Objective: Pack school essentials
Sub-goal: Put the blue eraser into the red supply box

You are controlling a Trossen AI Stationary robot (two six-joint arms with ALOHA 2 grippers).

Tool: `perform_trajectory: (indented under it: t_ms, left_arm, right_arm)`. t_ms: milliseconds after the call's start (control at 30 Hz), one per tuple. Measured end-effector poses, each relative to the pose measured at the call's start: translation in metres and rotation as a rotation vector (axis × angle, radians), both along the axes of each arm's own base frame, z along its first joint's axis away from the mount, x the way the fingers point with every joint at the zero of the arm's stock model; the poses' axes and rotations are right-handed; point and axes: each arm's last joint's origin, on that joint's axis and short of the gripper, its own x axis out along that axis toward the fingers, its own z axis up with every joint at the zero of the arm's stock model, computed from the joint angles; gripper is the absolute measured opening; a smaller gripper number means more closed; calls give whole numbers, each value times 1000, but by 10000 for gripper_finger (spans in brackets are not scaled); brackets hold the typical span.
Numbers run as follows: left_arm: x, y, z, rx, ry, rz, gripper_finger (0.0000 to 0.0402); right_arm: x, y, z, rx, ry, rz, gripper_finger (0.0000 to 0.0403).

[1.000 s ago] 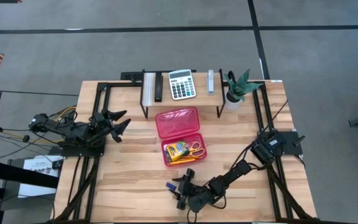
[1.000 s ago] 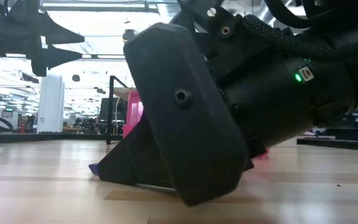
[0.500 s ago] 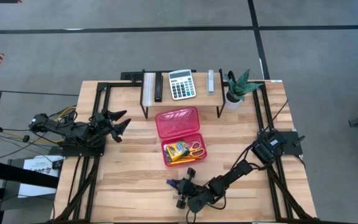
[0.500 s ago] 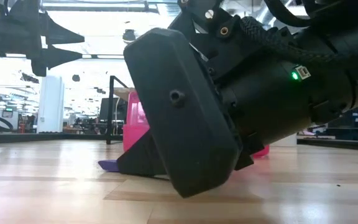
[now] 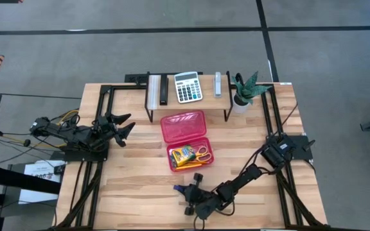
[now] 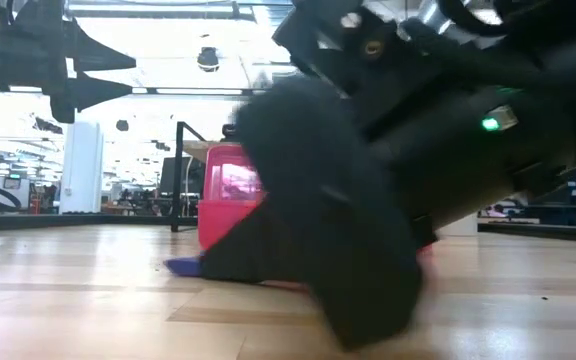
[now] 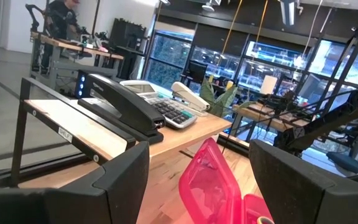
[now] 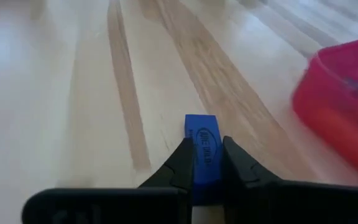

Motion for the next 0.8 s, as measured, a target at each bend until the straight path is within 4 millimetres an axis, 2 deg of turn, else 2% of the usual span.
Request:
perform_trajectory:
  t_ms: [167, 433, 633, 800]
  left_arm:
    - [0, 0, 0, 0, 0, 0, 263]
    - [0, 0, 0, 0, 0, 0, 263]
    - [0, 0, 0, 0, 0, -1, 263]
    - [0, 0, 0, 15, 12, 1, 263]
  right_arm:
    - [1, -3, 21, -83, -6, 17, 52]
    - [7, -20, 47, -243, 42, 15, 52]
    - [-1, -50, 72, -332, 139, -13, 52]
    - [-27, -82, 92, -370, 201, -13, 53]
